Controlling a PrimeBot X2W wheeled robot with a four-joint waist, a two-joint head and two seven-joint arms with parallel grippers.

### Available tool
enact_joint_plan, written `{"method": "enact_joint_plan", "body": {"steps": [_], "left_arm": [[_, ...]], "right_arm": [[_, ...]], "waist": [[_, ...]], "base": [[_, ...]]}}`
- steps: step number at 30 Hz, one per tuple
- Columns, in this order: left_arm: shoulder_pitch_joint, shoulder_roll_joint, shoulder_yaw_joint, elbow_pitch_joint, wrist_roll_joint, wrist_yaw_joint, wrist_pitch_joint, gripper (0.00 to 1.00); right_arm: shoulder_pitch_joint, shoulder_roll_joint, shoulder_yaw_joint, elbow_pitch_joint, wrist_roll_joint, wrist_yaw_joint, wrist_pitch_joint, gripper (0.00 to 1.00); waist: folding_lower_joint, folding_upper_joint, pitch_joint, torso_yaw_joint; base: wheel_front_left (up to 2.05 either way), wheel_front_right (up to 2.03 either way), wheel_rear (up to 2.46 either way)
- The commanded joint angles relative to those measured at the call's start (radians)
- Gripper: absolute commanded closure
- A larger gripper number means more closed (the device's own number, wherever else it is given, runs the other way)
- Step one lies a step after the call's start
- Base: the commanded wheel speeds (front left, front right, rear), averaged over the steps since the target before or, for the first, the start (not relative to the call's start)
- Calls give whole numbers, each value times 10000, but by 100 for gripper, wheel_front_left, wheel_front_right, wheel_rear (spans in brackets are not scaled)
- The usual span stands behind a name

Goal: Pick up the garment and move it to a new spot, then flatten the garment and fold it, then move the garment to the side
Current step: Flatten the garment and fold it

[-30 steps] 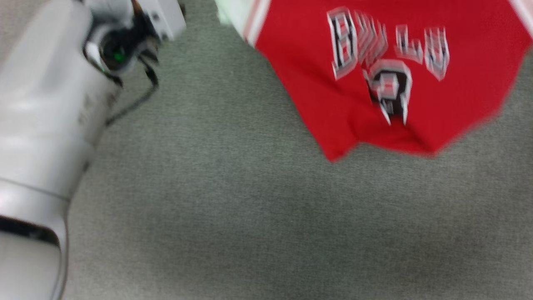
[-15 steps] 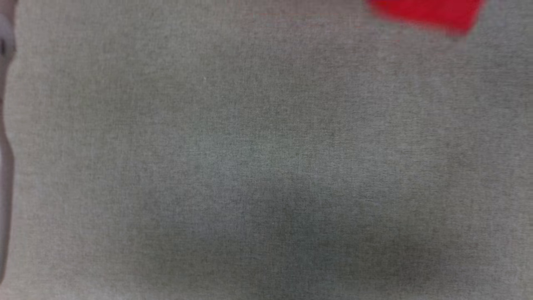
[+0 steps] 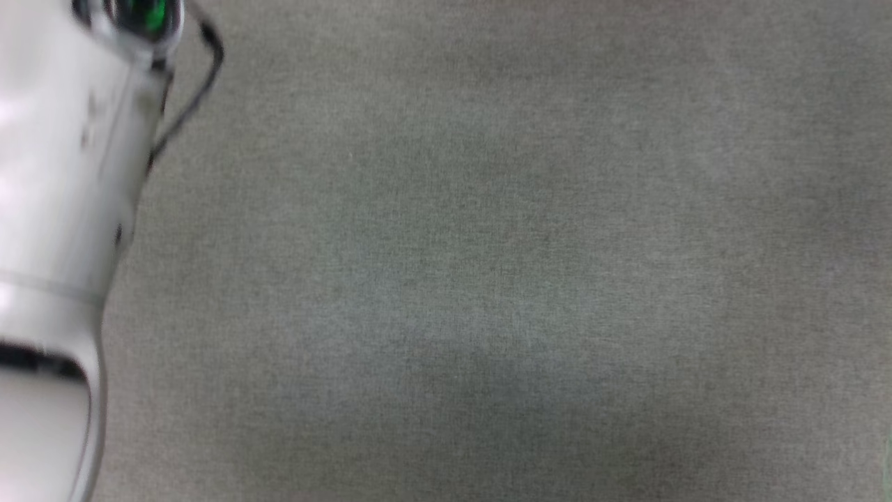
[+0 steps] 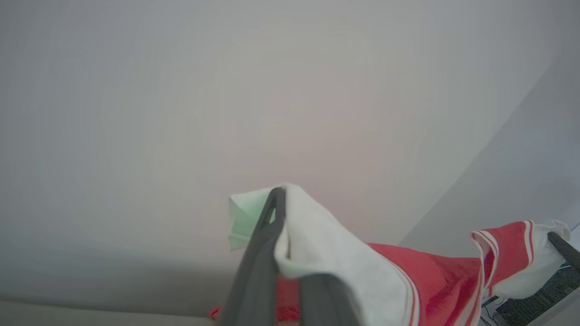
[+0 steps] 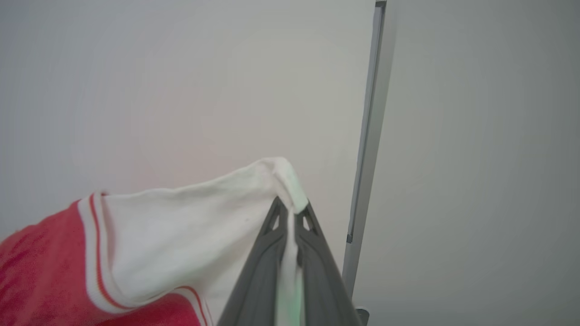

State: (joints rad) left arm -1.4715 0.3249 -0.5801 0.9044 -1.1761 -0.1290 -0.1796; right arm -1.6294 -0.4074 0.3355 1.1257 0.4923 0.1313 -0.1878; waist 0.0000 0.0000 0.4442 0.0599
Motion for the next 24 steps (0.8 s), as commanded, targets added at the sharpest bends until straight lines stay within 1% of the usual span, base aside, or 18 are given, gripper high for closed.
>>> {"method": "enact_joint_plan", "body": {"steps": [1, 4, 6, 9, 12, 15, 17, 20, 22, 24], "left_arm": [[615, 188, -26, -376, -396, -25, 189, 100], [1949, 663, -176, -1434, -1210, -26, 683, 100], [2822, 1104, -303, -2209, -1596, -27, 966, 100], [4211, 1674, -288, -3337, -2232, -27, 1119, 100], [5667, 2263, -385, -4391, -2628, -28, 1266, 100], [7096, 2873, -568, -5454, -2879, -9, 1452, 100], [7992, 3258, -619, -6207, -2975, 169, 1342, 100], [9411, 3771, -512, -7443, -3198, 576, 974, 100], [10239, 4138, -486, -8257, -3229, 885, 715, 100], [10984, 4379, -474, -8966, -3321, 1137, 470, 100]], "right_arm": [[546, -130, 210, -315, 335, -10, 45, 100], [1856, -439, 731, -1246, 1157, -10, 277, 100], [2742, -718, 1137, -2061, 1710, -10, 498, 100], [4281, -1308, 1524, -3417, 2506, -10, 828, 100], [5889, -1950, 1632, -4762, 3107, -10, 1118, 100], [7471, -2482, 1357, -5966, 3517, -10, 1378, 100], [8497, -2755, 1099, -6660, 3615, -10, 1539, 100], [9950, -3002, 566, -7644, 3538, -10, 1821, 100], [10842, -3007, 95, -8276, 3449, -10, 2040, 100], [11713, -2965, -427, -8853, 3294, -10, 2319, 100]], "waist": [[0, 0, -177, -71], [0, 0, -428, -140], [0, 0, -612, -186], [0, 0, -949, -307], [0, 0, -1312, -398], [0, 0, -1627, -502], [0, 0, -1793, -558], [0, 0, -1996, -636], [0, 0, -2086, -668], [0, 0, -2162, -666]], "base": [[0, 0, 0], [0, 0, 0], [0, 0, 0], [0, 0, 0], [0, 0, 0], [0, 0, 0], [0, 0, 0], [0, 0, 0], [0, 0, 0], [0, 0, 0]]}}
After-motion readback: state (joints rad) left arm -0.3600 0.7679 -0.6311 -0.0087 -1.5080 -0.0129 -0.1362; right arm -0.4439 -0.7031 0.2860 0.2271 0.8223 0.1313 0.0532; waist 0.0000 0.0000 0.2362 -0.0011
